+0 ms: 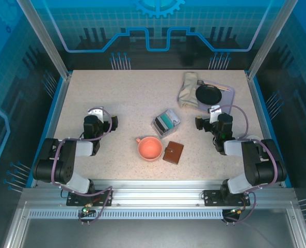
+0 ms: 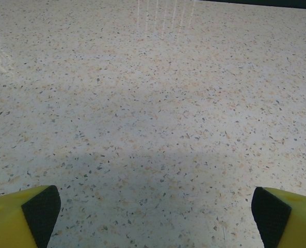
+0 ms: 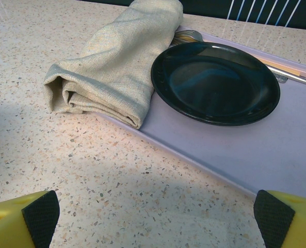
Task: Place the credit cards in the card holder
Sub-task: Move the distractor to the middle-left of the table.
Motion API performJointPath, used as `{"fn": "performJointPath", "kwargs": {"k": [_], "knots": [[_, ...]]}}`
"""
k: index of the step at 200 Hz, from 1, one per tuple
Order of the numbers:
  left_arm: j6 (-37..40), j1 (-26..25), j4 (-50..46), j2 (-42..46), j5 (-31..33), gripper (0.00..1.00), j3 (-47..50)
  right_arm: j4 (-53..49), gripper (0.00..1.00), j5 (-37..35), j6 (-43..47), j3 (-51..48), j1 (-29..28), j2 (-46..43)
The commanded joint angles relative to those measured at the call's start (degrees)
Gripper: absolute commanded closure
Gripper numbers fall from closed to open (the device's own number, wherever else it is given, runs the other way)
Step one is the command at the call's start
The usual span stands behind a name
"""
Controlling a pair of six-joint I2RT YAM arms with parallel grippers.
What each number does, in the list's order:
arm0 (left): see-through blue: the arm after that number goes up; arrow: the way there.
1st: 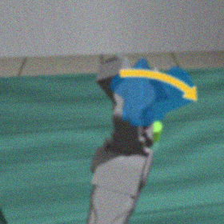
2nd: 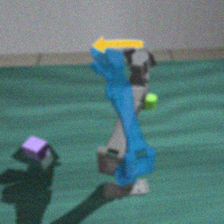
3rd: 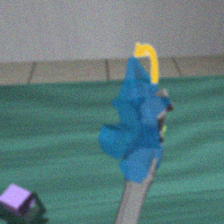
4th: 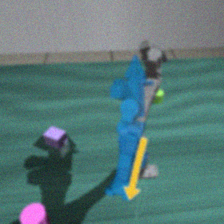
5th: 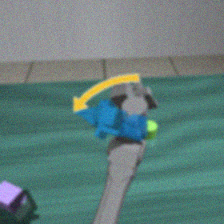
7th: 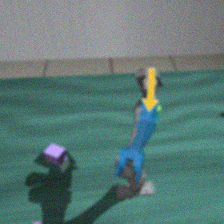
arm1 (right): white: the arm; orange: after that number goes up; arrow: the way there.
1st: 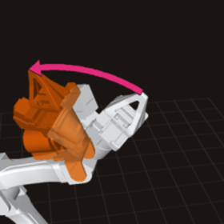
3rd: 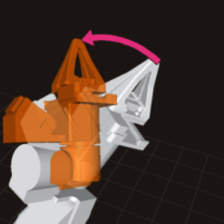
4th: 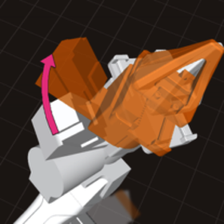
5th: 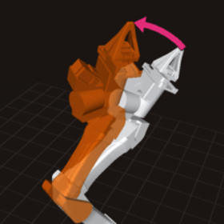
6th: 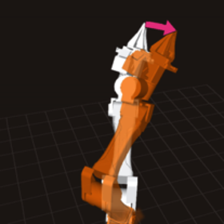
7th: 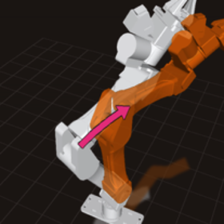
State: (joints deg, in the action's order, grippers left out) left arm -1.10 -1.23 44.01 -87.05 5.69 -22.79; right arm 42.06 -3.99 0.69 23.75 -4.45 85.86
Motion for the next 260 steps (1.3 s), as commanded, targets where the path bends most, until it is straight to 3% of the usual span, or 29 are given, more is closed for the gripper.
{"fn": "performJointPath", "kwargs": {"k": [1, 24, 41, 61, 72, 77, 90, 98, 108, 140, 163, 197, 260], "knots": [[1.67, 0.44, 0.66, 1.7, -2.69, 0.01, -0.53, 1.24, 0.0, 1.37, 0.75, 0.94, 0.54, 0.12], [1.5, -0.17, -0.46, 7.07, -1.11, 0.01, 1.36, 2.29, 0.0, -0.14, 1.92, -0.84, -0.78, -2.46], [-3.01, -0.01, -10.71, 14.46, 3.12, 0.01, 0.21, -3.33, 0.0, -3.54, 1.6, -0.46, -2.13, -8.61], [-12.7, 0.56, -24.17, 24.66, 7.88, 0.01, -1.11, -34.22, 0.0, -1.82, -6.1, 9.54, -1.98, -16.73], [-16.87, 0.86, -30.03, 30.59, 7.0, 0.01, -1.34, -50.89, 0.0, -1.49, -16.16, 17.09, -1.72, -18.01], [-19.19, 0.97, -32.59, 32.69, 7.04, 0.01, -1.66, -57.33, 0.0, 1.15, -20.08, 19.71, -1.24, -17.84], [-27.87, 1.14, -40.06, 39.09, 6.61, 0.01, -2.27, -64.88, 0.0, 17.01, -21.39, 22.73, -0.48, -17.42], [-31.21, 1.15, -43.24, 41.95, 3.83, 0.01, -2.4, -65.01, 0.0, 25.94, -22.36, 21.99, -1.45, -17.96], [-30.83, 1.13, -43.72, 45.04, -3.22, 0.01, -1.98, -63.25, 0.0, 32.17, -24.39, 19.91, -4.39, -19.44], [-33.39, 1.08, -47.52, 45.52, -18.95, 0.01, -3.41, -64.64, 0.0, 29.23, -27.79, 17.21, -19.66, -21.34], [-33.48, 0.97, -51.27, 41.95, -25.55, 0.01, -6.34, -62.84, 0.0, 29.26, -30.91, 16.4, -27.58, -18.07], [-32.91, 0.98, -52.88, 40.51, -25.87, 0.01, -8.56, -61.91, 0.0, 29.43, -31.15, 18.82, -34.68, -9.72], [-29.59, 0.91, -62.88, 41.34, -22.18, 0.01, -16.41, -58.45, 0.0, 32.99, -31.76, 32.28, -40.98, 5.83]]}}
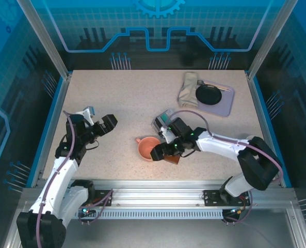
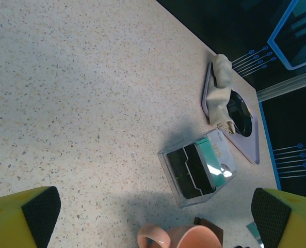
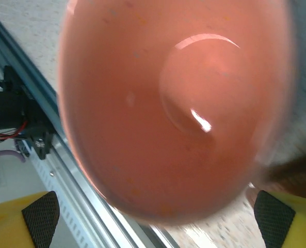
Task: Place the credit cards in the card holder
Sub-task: Move the distractor to the middle-left of the table.
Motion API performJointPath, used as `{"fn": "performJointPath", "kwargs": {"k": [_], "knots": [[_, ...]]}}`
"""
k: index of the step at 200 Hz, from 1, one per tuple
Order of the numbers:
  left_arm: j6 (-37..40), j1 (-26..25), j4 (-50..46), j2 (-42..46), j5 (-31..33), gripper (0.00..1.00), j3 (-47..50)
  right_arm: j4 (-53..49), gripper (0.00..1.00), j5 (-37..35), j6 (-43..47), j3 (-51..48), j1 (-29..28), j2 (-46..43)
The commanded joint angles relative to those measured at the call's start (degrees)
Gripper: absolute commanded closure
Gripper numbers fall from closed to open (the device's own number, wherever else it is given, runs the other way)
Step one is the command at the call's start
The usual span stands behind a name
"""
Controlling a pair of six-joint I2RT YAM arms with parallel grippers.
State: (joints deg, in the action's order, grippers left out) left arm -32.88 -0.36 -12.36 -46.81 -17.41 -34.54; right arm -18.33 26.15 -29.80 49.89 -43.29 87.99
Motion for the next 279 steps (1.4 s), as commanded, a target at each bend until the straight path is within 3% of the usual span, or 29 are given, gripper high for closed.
{"fn": "performJointPath", "kwargs": {"k": [1, 89, 117, 142, 175, 200, 233, 262, 279], "knots": [[2.29, -0.02, -6.7, 1.19, 0.99, 0.01, -4.79, 2.0, 0.0, 2.89, -1.34, 6.34, -2.23, 3.87], [4.93, 0.1, -21.86, 2.79, 13.61, 0.01, -17.27, 2.91, 0.03, 1.12, -10.24, 33.18, -8.9, 28.76], [6.63, 0.1, -25.63, 1.75, 16.08, 0.01, -20.71, -0.48, 0.08, -0.89, -8.3, 36.9, -9.31, 29.92], [8.0, 0.1, -26.43, 0.54, 12.99, 0.01, -22.26, -1.92, 0.08, -5.34, -4.91, 31.74, -9.27, 24.54], [9.68, -0.82, -23.16, -5.31, -8.16, 0.01, -24.04, -4.41, 0.07, -15.3, -2.85, 19.58, -7.74, 11.24], [9.95, -9.02, -24.49, -12.82, -13.76, 0.01, -26.5, -7.28, 0.03, -28.4, -6.57, 9.21, -4.79, -3.54], [6.81, -23.64, -26.78, -24.33, -9.56, 0.01, -28.13, -19.36, 0.0, -43.78, -15.49, 0.85, 3.65, -20.56], [2.47, -34.77, -23.48, -32.25, -4.39, 0.01, -27.33, -18.93, 0.0, -38.57, -14.3, -8.05, 13.49, -31.56], [1.15, -39.06, -24.5, -36.35, 0.51, 0.01, -28.51, -18.33, 0.0, -34.98, -13.18, -9.87, 15.7, -34.5]]}}
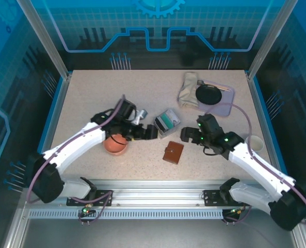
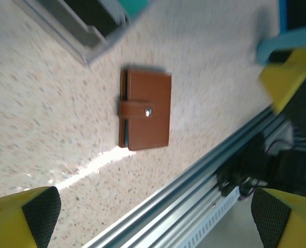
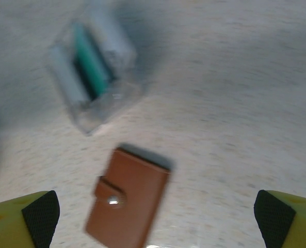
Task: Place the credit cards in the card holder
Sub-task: Move the distractor to the middle-left of the table.
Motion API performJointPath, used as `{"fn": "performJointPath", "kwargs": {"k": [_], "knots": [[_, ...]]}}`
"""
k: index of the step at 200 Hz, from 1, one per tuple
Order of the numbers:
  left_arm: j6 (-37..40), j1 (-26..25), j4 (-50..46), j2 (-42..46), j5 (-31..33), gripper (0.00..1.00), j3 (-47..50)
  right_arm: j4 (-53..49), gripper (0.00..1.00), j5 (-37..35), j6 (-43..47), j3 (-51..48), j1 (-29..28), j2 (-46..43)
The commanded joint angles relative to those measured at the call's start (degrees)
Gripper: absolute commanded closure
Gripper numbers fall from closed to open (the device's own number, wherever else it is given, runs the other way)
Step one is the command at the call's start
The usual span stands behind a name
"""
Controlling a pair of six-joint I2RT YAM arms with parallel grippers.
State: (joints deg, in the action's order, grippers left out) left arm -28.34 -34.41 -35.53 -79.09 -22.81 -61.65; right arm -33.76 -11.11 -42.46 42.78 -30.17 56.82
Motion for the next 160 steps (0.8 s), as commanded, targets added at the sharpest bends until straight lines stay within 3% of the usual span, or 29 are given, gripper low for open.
{"fn": "performJointPath", "kwargs": {"k": [1, 59, 160], "knots": [[-3.57, -5.07, -1.36, -4.28, 6.18, 0.01, -1.43, -2.94, 0.0, 2.35, -0.52, -2.83, 2.67, -3.35], [-8.46, -3.61, -0.6, -8.25, 18.92, 0.01, 3.88, -2.22, 0.0, 7.63, -0.83, -3.67, 2.75, -0.14], [-5.65, 16.62, 2.4, -3.08, 16.99, 0.01, 13.03, 2.07, 0.0, 15.01, 0.97, -6.09, -0.8, 6.35]]}}
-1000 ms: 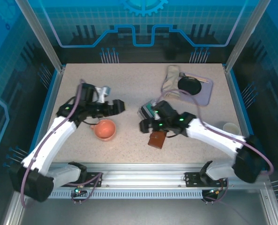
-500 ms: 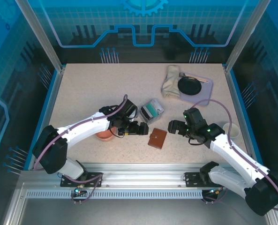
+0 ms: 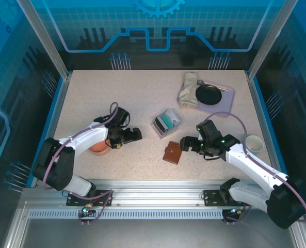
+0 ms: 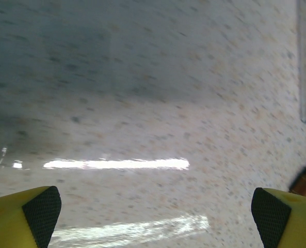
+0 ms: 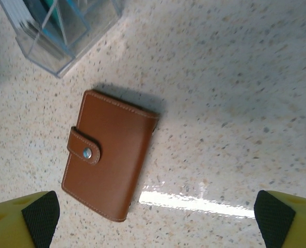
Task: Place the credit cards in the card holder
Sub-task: Move the distractor to the middle-left of the table, then rotate the card holder at the bottom-center of the table.
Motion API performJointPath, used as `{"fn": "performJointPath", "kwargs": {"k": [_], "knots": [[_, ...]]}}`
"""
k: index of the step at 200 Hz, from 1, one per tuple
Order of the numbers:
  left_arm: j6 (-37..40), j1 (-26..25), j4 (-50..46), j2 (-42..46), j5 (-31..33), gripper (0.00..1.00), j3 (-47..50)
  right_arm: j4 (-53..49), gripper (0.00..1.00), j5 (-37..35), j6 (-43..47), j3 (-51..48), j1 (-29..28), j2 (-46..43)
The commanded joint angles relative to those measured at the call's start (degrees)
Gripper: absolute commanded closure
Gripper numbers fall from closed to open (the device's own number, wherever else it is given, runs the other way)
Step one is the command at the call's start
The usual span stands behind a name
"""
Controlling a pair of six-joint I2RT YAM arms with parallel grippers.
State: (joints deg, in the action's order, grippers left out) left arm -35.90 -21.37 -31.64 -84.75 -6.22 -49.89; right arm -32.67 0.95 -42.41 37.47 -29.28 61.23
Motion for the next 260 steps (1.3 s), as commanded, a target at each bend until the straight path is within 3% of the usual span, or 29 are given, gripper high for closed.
{"fn": "performJointPath", "kwargs": {"k": [1, 33, 51, 71, 125, 152, 176, 194, 260], "knots": [[1.99, 3.72, -1.54, 2.62, 0.41, 0.01, 1.32, 0.96, 0.0, 3.02, 0.93, -0.8, -1.81, 2.04], [3.77, 5.28, -2.2, 4.21, 0.14, 0.01, 1.64, 1.68, 0.01, 3.49, 2.36, 1.03, -4.89, 6.37], [3.16, 5.2, 0.38, 6.19, -3.89, 0.01, 2.8, 1.63, 0.04, 3.44, 3.12, 2.57, -6.5, 9.47], [2.0, 3.94, 5.86, 9.71, -8.37, 0.01, 5.23, 1.57, 0.1, 2.27, 3.2, 4.04, -8.08, 12.54], [0.68, -0.49, 7.72, 12.68, -8.9, 0.01, 7.06, 3.61, 0.16, 1.51, 5.57, 10.11, -6.95, 19.36], [-0.63, -2.73, 9.69, 11.74, -9.54, 0.02, 7.6, 4.38, 0.19, -1.08, 7.25, 12.58, -5.73, 23.46], [-0.73, -5.0, 10.52, 10.04, -9.57, 0.04, 6.95, 7.26, 0.23, 3.87, 8.73, 14.34, -3.43, 26.26], [-1.03, -6.75, 11.43, 8.57, -9.9, 0.07, 6.19, 7.2, 0.32, 4.47, 7.52, 13.94, -3.42, 27.13], [-2.86, -10.35, 14.45, 1.63, -11.45, 0.12, 3.49, 11.66, 0.31, 7.79, 9.36, 6.62, -3.43, 26.91]]}}
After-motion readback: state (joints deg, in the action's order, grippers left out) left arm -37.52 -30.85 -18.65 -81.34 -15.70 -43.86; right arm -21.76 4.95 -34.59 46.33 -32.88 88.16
